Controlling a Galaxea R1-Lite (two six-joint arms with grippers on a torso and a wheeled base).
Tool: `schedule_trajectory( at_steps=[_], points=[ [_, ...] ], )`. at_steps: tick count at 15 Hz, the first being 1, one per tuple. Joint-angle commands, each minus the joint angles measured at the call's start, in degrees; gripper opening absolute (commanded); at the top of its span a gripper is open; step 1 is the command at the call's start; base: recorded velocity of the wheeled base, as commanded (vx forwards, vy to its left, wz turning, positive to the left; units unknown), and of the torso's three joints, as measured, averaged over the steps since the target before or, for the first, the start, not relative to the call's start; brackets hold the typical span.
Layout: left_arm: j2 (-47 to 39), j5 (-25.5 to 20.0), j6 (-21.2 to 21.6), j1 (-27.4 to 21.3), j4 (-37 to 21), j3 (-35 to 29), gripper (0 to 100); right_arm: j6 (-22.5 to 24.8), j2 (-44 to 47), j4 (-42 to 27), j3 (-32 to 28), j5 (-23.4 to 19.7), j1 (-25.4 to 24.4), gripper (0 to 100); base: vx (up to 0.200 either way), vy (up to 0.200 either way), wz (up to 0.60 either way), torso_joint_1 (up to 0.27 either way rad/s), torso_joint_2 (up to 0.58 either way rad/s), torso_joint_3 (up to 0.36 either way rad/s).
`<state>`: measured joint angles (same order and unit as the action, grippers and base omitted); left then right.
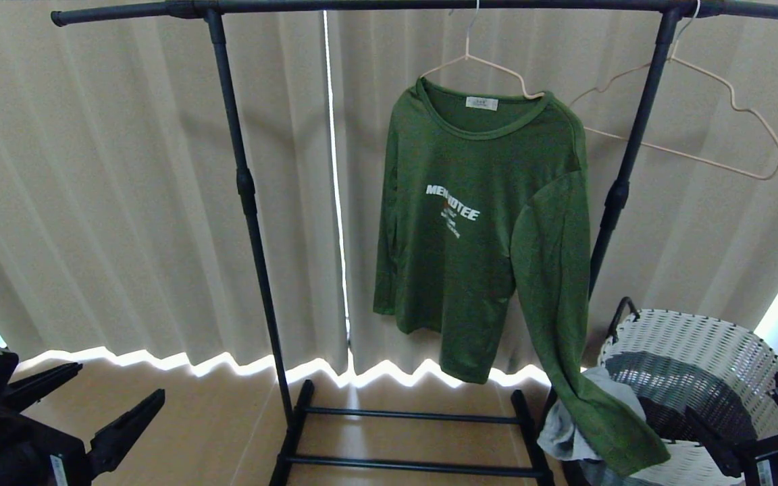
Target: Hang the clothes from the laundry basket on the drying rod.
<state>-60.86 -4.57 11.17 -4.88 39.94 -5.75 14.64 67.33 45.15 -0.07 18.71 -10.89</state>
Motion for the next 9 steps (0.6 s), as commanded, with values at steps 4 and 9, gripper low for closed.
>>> schedule_trajectory(
  at_steps=[4, 9],
  points=[
    [-0.2, -0.1, 0.0, 0.0, 0.0, 0.0, 100, 0.0, 0.1, -0.2, 0.1, 0.0, 0.0, 100, 0.000, 0.000, 0.00, 0.000, 0.00, 0.000],
    [-0.2, -0.1, 0.0, -0.3, 0.0, 0.0, 100, 0.0, 0.1, -0.8, 0.1, 0.0, 0.0, 100, 0.000, 0.000, 0.00, 0.000, 0.00, 0.000]
  ],
)
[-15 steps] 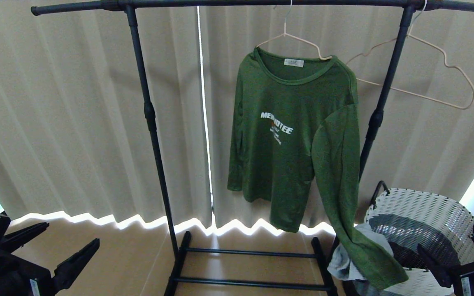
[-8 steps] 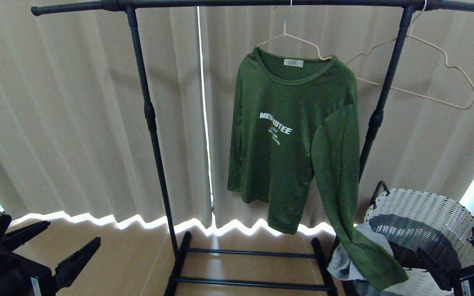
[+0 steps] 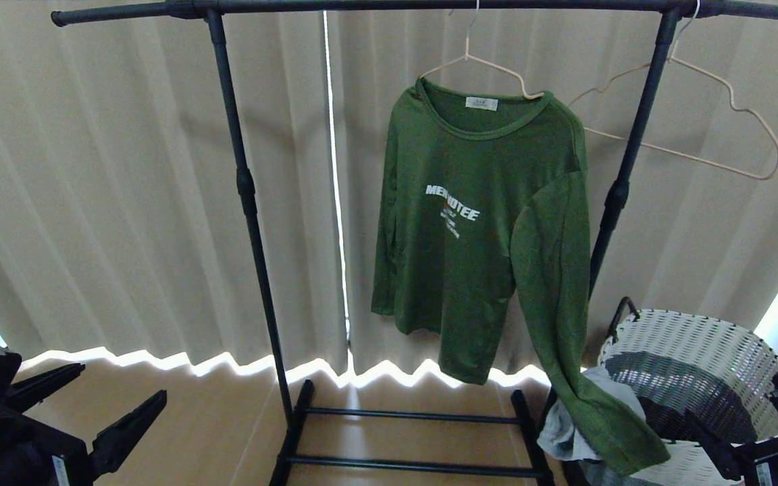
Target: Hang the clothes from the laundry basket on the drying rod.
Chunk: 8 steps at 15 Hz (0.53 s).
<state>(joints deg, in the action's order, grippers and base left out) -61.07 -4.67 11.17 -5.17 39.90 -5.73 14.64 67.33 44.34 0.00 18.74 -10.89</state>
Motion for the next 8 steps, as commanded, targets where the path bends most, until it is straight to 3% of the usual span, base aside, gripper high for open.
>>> schedule_trajectory(
  at_steps=[1, 2, 6, 8],
  points=[
    [-0.1, 0.0, 0.0, 0.0, 0.0, -0.1, 100, 0.0, 0.1, 0.0, 0.0, 0.0, -0.1, 100, 0.000, 0.000, 0.00, 0.000, 0.00, 0.000],
    [-0.1, 0.0, 0.0, -0.1, 0.0, -0.1, 100, 0.0, 0.1, 0.0, 0.0, 0.0, 0.0, 100, 0.000, 0.000, 0.00, 0.000, 0.00, 0.000],
    [0.0, 0.0, 0.0, -0.1, 0.0, 0.0, 100, 0.0, 0.1, 0.0, 0.0, 0.0, 0.0, 100, 0.000, -0.200, 0.00, -0.001, 0.00, 0.005],
    [0.0, 0.0, 0.0, -0.1, 0.0, 0.0, 100, 0.0, 0.1, 0.0, 0.0, 0.0, 0.0, 100, 0.200, -0.200, 0.00, 0.005, 0.00, 0.002]
  ],
)
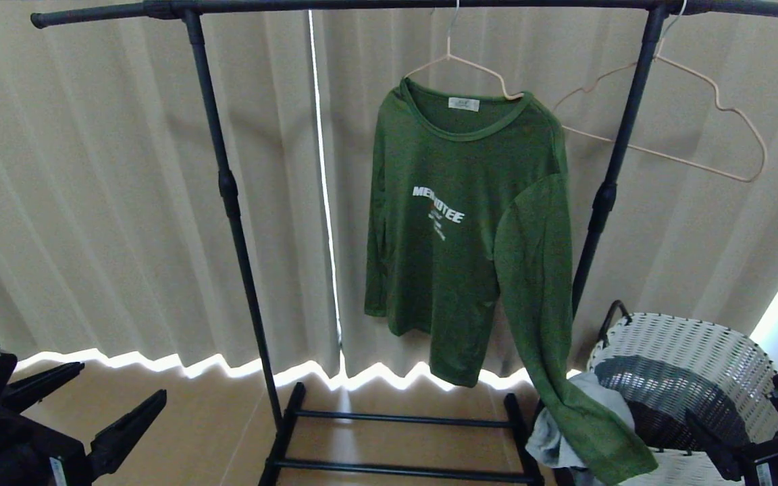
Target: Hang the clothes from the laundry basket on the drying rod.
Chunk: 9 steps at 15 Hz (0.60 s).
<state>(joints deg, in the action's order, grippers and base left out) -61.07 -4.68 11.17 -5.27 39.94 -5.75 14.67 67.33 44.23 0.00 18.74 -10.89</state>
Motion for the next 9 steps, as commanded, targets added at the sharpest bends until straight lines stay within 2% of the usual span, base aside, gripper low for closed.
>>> schedule_trajectory(
  at_steps=[1, 3, 9],
  points=[
    [0.0, 0.0, 0.0, 0.1, 0.0, 0.0, 100, 0.0, 0.1, 0.1, 0.0, 0.0, 0.0, 100, 0.200, -0.200, 0.00, -0.007, 0.00, 0.002],
    [0.1, 0.0, 0.1, 0.0, 0.0, 0.1, 100, 0.0, 0.1, 0.1, 0.0, 0.0, 0.0, 100, 0.200, -0.200, 0.00, 0.002, 0.00, 0.005],
    [-0.1, 0.0, -0.1, 0.0, 0.0, 0.0, 100, 0.0, 0.1, -0.5, 0.0, 0.0, 0.0, 100, 0.000, 0.000, 0.00, 0.000, 0.00, 0.000]
  ],
)
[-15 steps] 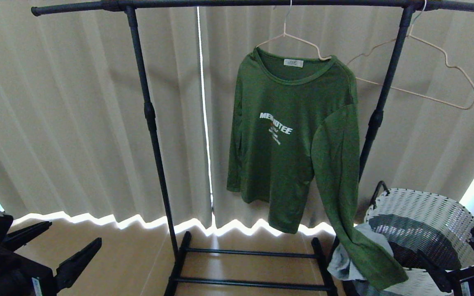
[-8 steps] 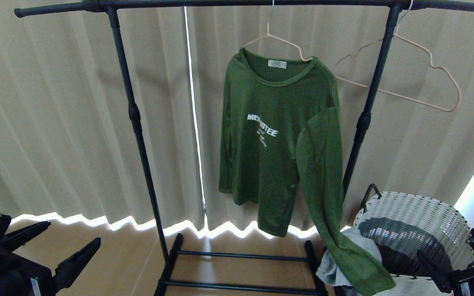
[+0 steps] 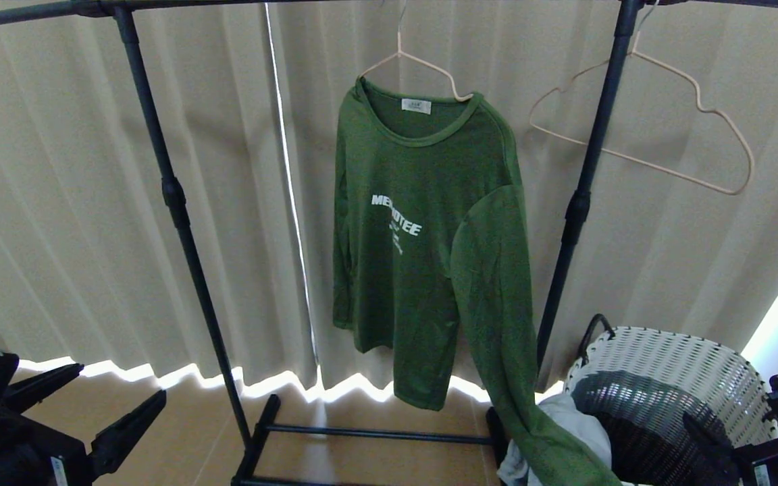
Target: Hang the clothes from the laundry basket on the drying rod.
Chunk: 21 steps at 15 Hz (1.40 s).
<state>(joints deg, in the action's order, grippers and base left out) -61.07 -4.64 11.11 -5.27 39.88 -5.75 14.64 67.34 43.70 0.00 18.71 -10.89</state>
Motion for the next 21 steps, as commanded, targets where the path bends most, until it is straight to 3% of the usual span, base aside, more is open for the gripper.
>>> schedule_trajectory(
  at_steps=[1, 4, 10, 12, 15, 16, 18, 21],
  points=[
    [-0.4, 0.0, 0.0, 0.0, 0.0, 0.0, 100, 0.0, 0.0, -0.5, 0.0, 0.0, 0.0, 100, 0.000, 0.000, 0.00, 0.000, 0.00, 0.000],
    [-0.8, 0.0, -0.1, 0.0, 0.0, 0.1, 100, 0.0, -0.1, -0.8, 0.0, 0.0, -0.1, 100, 0.000, 0.000, 0.00, 0.000, 0.00, 0.000],
    [-0.7, 0.0, 0.1, 0.0, 0.1, 0.0, 100, 0.0, -0.5, -1.3, 0.0, 0.0, -0.3, 100, 0.167, 0.000, 0.00, 0.002, 0.00, 0.003],
    [-0.7, 0.0, -0.1, -3.7, 0.1, 0.2, 100, 0.2, -0.9, -3.5, 0.0, -0.5, -4.6, 100, 0.000, 0.000, 0.00, 0.000, 0.00, 0.000],
    [-0.8, 0.0, -0.5, -7.0, 0.1, -0.5, 100, 5.7, 0.2, -4.0, -0.1, -7.3, -9.1, 100, 0.000, 0.000, 0.00, 0.000, 0.00, 0.000],
    [-0.7, 0.0, -0.5, -7.0, 0.1, -0.6, 100, 7.6, 3.6, -4.7, -0.8, -11.3, -9.1, 100, 0.000, 0.000, 0.00, 0.000, 0.00, 0.000],
    [-0.5, 0.0, -0.6, -7.0, 0.1, -0.8, 100, 7.3, 11.3, -4.6, -2.6, -13.6, -11.0, 100, 0.000, 0.000, 0.00, 0.000, 0.00, 0.000],
    [-0.6, 0.0, -0.6, -7.0, 0.1, -0.8, 100, 4.7, 21.0, -4.3, -6.5, -13.1, -12.6, 100, 0.000, 0.000, 0.00, 0.000, 0.00, 0.000]
  ],
)
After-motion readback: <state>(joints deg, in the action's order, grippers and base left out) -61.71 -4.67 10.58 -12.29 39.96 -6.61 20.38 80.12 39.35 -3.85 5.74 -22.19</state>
